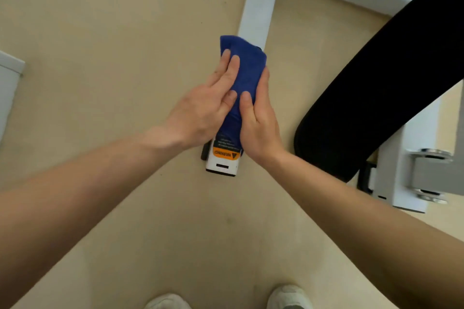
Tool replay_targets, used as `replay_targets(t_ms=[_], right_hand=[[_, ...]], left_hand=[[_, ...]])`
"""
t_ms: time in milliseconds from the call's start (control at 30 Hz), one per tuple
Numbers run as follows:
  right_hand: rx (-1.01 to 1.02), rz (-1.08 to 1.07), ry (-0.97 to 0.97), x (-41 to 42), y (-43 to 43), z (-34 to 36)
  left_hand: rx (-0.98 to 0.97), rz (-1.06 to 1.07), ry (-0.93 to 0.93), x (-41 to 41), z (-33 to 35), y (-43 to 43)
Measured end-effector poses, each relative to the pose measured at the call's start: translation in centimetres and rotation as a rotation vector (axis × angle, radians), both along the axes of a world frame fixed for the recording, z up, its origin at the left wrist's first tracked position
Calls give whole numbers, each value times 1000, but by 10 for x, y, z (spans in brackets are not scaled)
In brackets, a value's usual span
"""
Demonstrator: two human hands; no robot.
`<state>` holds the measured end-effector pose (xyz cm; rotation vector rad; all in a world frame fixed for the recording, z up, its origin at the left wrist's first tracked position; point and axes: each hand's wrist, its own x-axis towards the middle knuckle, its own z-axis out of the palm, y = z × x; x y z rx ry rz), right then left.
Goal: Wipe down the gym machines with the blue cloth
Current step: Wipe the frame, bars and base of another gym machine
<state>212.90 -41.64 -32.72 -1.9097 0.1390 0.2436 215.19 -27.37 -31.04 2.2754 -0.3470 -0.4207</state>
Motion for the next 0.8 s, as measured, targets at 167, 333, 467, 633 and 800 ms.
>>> replay_targets(t_ms=[167,333,467,633,800], right_hand=[[118,-5,-16,16,-4,-1],[194,50,17,-41,-2,-11],[245,14,46,-5,-8,-17],[185,-40,10,94,-16,-15],[109,-61,22,175,-28,-14]], left_hand=[[214,-111,-151,35,4,-14],[345,-293,-385,-12,0,-1],[331,-301,-322,24,-2,1],[350,-233,-276,116,-6,-19],[384,-198,-257,191,-5,-40]])
